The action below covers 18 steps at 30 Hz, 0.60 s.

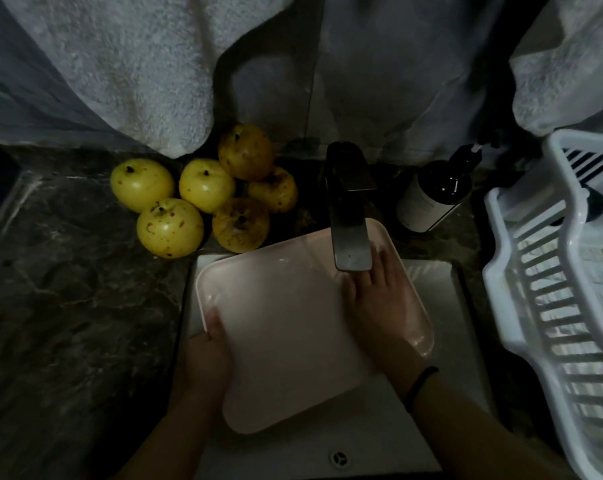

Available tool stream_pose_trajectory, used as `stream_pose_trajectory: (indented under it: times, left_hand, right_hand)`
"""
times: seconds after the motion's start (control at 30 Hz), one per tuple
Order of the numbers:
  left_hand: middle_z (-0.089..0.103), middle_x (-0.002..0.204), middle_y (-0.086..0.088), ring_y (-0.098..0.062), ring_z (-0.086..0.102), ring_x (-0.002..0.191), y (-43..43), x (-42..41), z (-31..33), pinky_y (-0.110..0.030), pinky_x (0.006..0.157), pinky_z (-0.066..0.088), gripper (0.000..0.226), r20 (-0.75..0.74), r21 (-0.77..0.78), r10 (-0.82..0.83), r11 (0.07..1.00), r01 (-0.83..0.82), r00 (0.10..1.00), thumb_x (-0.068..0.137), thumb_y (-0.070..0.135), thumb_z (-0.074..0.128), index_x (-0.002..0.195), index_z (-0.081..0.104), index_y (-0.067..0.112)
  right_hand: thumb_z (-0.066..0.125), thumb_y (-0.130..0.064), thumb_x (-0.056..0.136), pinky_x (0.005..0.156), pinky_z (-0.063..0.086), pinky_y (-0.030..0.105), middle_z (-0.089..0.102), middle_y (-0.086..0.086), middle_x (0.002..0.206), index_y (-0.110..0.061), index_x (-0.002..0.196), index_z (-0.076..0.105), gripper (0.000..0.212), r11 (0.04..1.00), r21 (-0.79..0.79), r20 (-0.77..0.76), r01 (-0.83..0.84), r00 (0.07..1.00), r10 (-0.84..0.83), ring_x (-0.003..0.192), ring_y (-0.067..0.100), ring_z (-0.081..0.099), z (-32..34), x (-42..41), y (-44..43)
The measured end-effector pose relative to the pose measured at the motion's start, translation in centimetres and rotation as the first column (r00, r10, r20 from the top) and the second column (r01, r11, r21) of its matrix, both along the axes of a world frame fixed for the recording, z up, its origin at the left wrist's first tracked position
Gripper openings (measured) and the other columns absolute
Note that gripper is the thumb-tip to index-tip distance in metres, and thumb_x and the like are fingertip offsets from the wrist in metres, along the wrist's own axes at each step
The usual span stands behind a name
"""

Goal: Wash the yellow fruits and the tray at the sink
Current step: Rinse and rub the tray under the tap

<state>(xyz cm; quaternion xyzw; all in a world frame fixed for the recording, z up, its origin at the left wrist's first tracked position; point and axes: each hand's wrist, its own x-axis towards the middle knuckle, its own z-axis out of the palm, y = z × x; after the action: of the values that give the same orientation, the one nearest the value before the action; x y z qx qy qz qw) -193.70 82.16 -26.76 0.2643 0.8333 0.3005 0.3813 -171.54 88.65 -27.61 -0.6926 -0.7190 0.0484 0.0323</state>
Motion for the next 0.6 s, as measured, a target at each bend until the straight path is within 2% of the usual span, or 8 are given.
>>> stream_pose_trajectory:
  times: [0.07, 0.13, 0.2, 0.3, 0.4, 0.43, 0.5, 0.6]
  left_hand:
    - [0.063, 0.087, -0.033, -0.040, 0.062, 0.087, 0.0, 0.3, -0.3, -0.039, 0.076, 0.045, 0.077, -0.030, -0.018, 0.020, 1.000, -0.020, 0.999, 0.099, 0.049, 0.024, 0.084, 0.065, -0.014]
    - [0.063, 0.089, -0.036, -0.041, 0.062, 0.087, 0.1, 0.3, -0.4, -0.039, 0.074, 0.045, 0.077, -0.047, -0.016, 0.029, 0.999, -0.030, 0.998, 0.099, 0.048, 0.026, 0.085, 0.065, -0.016]
    - [0.062, 0.082, -0.034, -0.041, 0.063, 0.083, 0.1, 0.2, -0.5, -0.040, 0.074, 0.046, 0.075, -0.055, 0.005, 0.015, 1.000, -0.015, 0.998, 0.099, 0.048, 0.028, 0.076, 0.064, -0.014]
    - [0.055, 0.070, -0.020, -0.034, 0.058, 0.079, 0.0, 0.0, -0.1, -0.037, 0.075, 0.042, 0.070, -0.052, 0.015, 0.020, 1.000, -0.019, 0.998, 0.099, 0.048, 0.028, 0.064, 0.058, -0.005]
    - [0.057, 0.079, -0.027, -0.038, 0.059, 0.086, 0.1, -0.1, -0.2, -0.035, 0.075, 0.038, 0.074, -0.063, -0.005, 0.017, 1.000, -0.017, 0.998, 0.099, 0.047, 0.028, 0.084, 0.063, -0.016]
    - [0.060, 0.085, -0.031, -0.039, 0.060, 0.087, 0.0, -0.1, -0.2, -0.035, 0.074, 0.038, 0.075, -0.060, -0.007, 0.014, 1.000, -0.014, 0.998, 0.099, 0.047, 0.027, 0.087, 0.063, -0.018]
    - [0.061, 0.088, -0.033, -0.038, 0.060, 0.086, -0.1, 0.1, 0.0, -0.035, 0.073, 0.038, 0.075, -0.044, 0.004, 0.021, 1.000, -0.020, 0.999, 0.100, 0.046, 0.027, 0.089, 0.063, -0.018]
    - [0.055, 0.072, -0.019, -0.028, 0.053, 0.076, -0.3, 0.3, 0.4, -0.031, 0.069, 0.035, 0.070, -0.026, 0.036, 0.009, 0.999, -0.008, 1.000, 0.101, 0.041, 0.027, 0.073, 0.062, -0.013]
  right_hand:
    - [0.006, -0.050, 0.091, 0.117, -0.013, 0.041, 0.013, 0.008, 0.160, -0.018, 0.148, 0.033, 0.071, 1.000, -0.029, -0.064, 0.001, 0.998, -0.003, 0.147, 0.027, -0.008, -0.2, -1.8, 0.7]
    - [0.012, -0.053, 0.091, 0.119, -0.003, 0.047, 0.016, 0.005, 0.159, -0.025, 0.149, 0.030, 0.067, 0.989, -0.079, -0.108, -0.127, 0.987, 0.118, 0.147, 0.031, 0.005, -0.5, -3.8, 0.2]
    - [0.021, -0.052, 0.094, 0.115, 0.007, 0.050, 0.019, 0.004, 0.158, -0.028, 0.149, 0.025, 0.060, 0.963, -0.058, -0.040, -0.265, 0.964, 0.263, 0.146, 0.030, 0.014, -0.8, -5.3, -1.1]
    - [0.028, -0.048, 0.096, 0.111, 0.011, 0.054, 0.028, 0.003, 0.155, -0.030, 0.145, 0.032, 0.053, 0.922, -0.013, -0.001, -0.387, 0.922, 0.387, 0.144, 0.029, 0.018, -1.1, -5.7, -3.1]
    - [0.033, -0.041, 0.096, 0.111, 0.019, 0.053, 0.036, 0.004, 0.151, -0.030, 0.142, 0.035, 0.048, 0.837, 0.000, 0.023, -0.547, 0.837, 0.547, 0.140, 0.029, 0.030, -1.1, -3.6, -4.1]
    - [0.034, -0.038, 0.095, 0.111, 0.027, 0.051, 0.042, 0.006, 0.148, -0.028, 0.140, 0.038, 0.047, 0.851, -0.009, 0.024, -0.524, 0.851, 0.524, 0.137, 0.029, 0.037, -0.9, -2.6, -3.9]
    - [0.035, -0.036, 0.093, 0.106, 0.038, 0.047, 0.051, 0.009, 0.139, -0.022, 0.137, 0.046, 0.048, 0.934, 0.001, 0.016, -0.358, 0.934, 0.357, 0.128, 0.031, 0.048, -0.7, -0.5, -2.9]
    - [0.029, -0.044, 0.094, 0.112, 0.024, 0.043, 0.044, 0.010, 0.145, -0.015, 0.140, 0.046, 0.057, 0.994, 0.011, -0.022, -0.113, 0.993, 0.113, 0.136, 0.031, 0.036, -0.1, 1.2, -0.7]
